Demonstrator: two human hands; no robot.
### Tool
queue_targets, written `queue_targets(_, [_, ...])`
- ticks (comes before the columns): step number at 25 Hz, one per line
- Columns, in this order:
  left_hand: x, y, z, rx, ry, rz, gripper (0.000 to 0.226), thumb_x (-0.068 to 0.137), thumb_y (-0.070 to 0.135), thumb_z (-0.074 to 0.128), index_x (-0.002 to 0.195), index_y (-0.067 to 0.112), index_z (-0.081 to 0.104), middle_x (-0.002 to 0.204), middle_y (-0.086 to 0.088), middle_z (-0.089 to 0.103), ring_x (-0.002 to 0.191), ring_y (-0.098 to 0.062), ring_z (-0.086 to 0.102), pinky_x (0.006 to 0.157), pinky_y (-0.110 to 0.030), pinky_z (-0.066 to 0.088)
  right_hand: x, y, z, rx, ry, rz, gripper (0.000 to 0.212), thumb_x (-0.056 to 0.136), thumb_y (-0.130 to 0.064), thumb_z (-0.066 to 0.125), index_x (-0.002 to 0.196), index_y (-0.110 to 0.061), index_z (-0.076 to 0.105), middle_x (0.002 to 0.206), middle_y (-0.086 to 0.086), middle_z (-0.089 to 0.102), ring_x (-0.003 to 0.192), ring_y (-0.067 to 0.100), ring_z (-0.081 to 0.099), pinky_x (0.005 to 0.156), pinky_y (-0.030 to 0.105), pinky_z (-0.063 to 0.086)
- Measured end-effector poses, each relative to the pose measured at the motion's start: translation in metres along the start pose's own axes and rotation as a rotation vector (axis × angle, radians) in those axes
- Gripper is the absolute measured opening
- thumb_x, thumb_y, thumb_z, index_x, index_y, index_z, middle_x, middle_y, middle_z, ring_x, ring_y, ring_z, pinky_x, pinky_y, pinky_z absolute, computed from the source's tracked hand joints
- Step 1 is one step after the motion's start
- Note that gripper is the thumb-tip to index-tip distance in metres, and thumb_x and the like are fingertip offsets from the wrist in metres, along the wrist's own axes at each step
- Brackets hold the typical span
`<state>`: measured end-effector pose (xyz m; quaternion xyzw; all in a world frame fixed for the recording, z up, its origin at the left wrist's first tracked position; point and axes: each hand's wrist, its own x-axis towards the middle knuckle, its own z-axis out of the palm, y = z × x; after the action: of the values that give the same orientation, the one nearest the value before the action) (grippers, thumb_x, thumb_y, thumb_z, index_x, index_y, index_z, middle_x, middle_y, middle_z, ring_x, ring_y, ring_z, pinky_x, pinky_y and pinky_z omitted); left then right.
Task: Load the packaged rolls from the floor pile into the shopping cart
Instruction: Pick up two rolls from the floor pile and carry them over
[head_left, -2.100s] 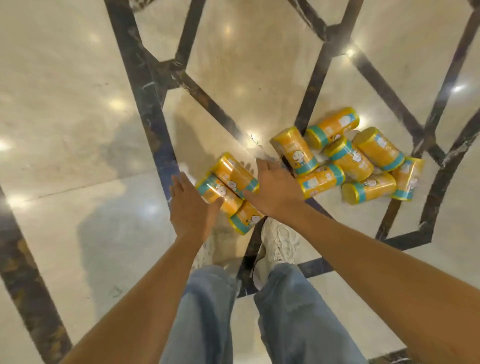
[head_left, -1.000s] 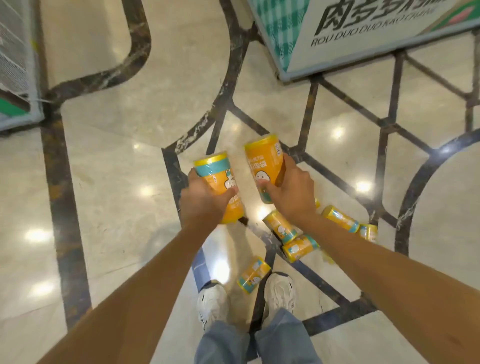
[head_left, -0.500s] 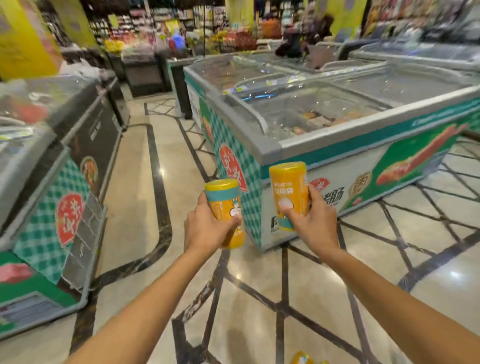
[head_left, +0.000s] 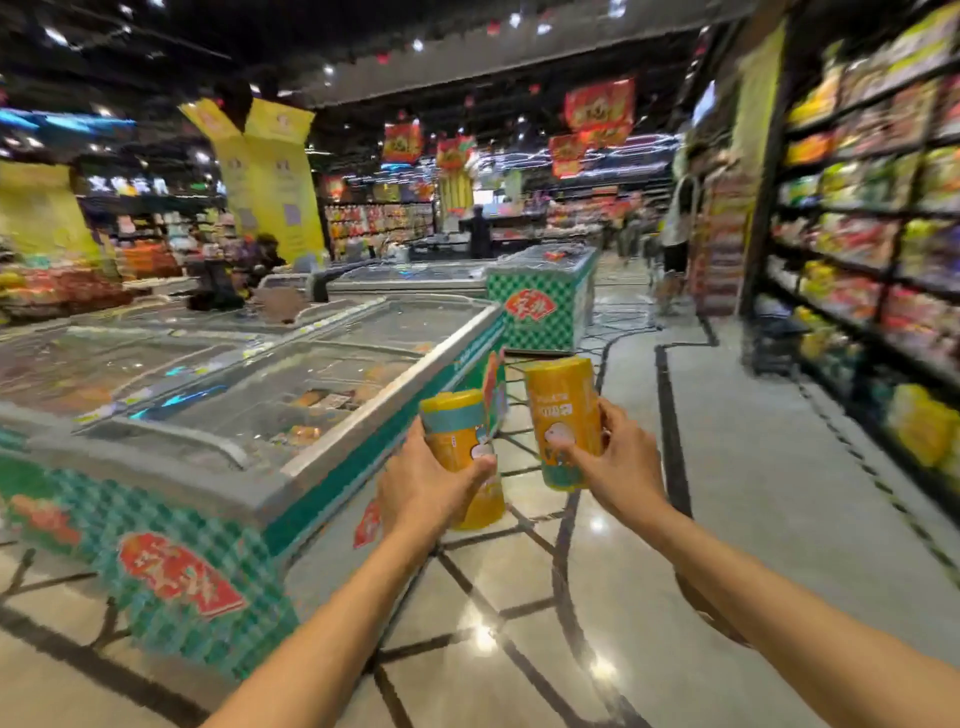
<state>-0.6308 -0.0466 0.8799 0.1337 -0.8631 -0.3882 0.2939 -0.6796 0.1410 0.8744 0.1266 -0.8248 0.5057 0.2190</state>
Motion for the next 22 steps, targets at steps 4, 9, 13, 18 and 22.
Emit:
queue_targets(4, [-0.051, 0.066, 0.051, -0.189, -0.239, 0.137, 0.068, 0.064, 0.052, 0.078, 0.121, 0.03, 0.049, 0.105, 0.007, 0.063, 0.099, -0.021, 0.062, 0.087, -0.038, 0.052, -0.053, 0.017, -0.108, -0.1, 0.235, 0.125, 0.04, 0.078, -0.041, 0.073, 0.113, -0.025, 0.059, 0.093, -0.008, 0.066, 0.086, 0.012, 0.065, 0.078, 0.033, 0.055])
queue_targets(9, [-0.152, 0.174, 0.104, -0.336, -0.521, 0.323, 0.063, 0.067, 0.052, 0.076, 0.12, 0.028, 0.049, 0.106, 0.006, 0.064, 0.098, -0.019, 0.062, 0.084, -0.034, 0.05, -0.144, 0.024, -0.255, -0.289, 0.502, 0.279, 0.055, 0.076, -0.047, 0.072, 0.123, -0.023, 0.056, 0.1, -0.009, 0.064, 0.091, 0.012, 0.064, 0.083, 0.037, 0.056])
queue_targets(13, [-0.271, 0.273, 0.13, -0.434, -0.773, 0.475, 0.064, 0.066, 0.056, 0.075, 0.118, 0.029, 0.052, 0.108, 0.006, 0.066, 0.097, -0.019, 0.063, 0.085, -0.039, 0.052, -0.252, 0.012, -0.372, -0.427, 0.724, 0.358, 0.062, 0.075, -0.053, 0.07, 0.127, -0.026, 0.053, 0.105, -0.012, 0.064, 0.09, 0.007, 0.062, 0.078, 0.027, 0.055])
queue_targets(18, [-0.453, 0.371, 0.127, -0.549, -1.0, 0.628, 0.07, 0.065, 0.058, 0.075, 0.122, 0.027, 0.05, 0.107, 0.006, 0.065, 0.101, -0.02, 0.061, 0.083, -0.037, 0.051, -0.41, -0.017, -0.503, -0.576, 0.936, 0.505, 0.073, 0.07, -0.063, 0.065, 0.132, -0.027, 0.051, 0.106, -0.008, 0.066, 0.099, 0.016, 0.062, 0.084, 0.039, 0.054])
queue_targets(22, [-0.609, 0.426, 0.108, -0.627, -1.201, 0.716, 0.069, 0.065, 0.055, 0.077, 0.122, 0.026, 0.052, 0.11, 0.002, 0.066, 0.104, -0.022, 0.062, 0.085, -0.038, 0.05, -0.544, -0.055, -0.58, -0.645, 1.075, 0.627, 0.053, 0.077, -0.046, 0.072, 0.123, -0.028, 0.055, 0.097, -0.01, 0.066, 0.088, 0.011, 0.063, 0.077, 0.033, 0.053])
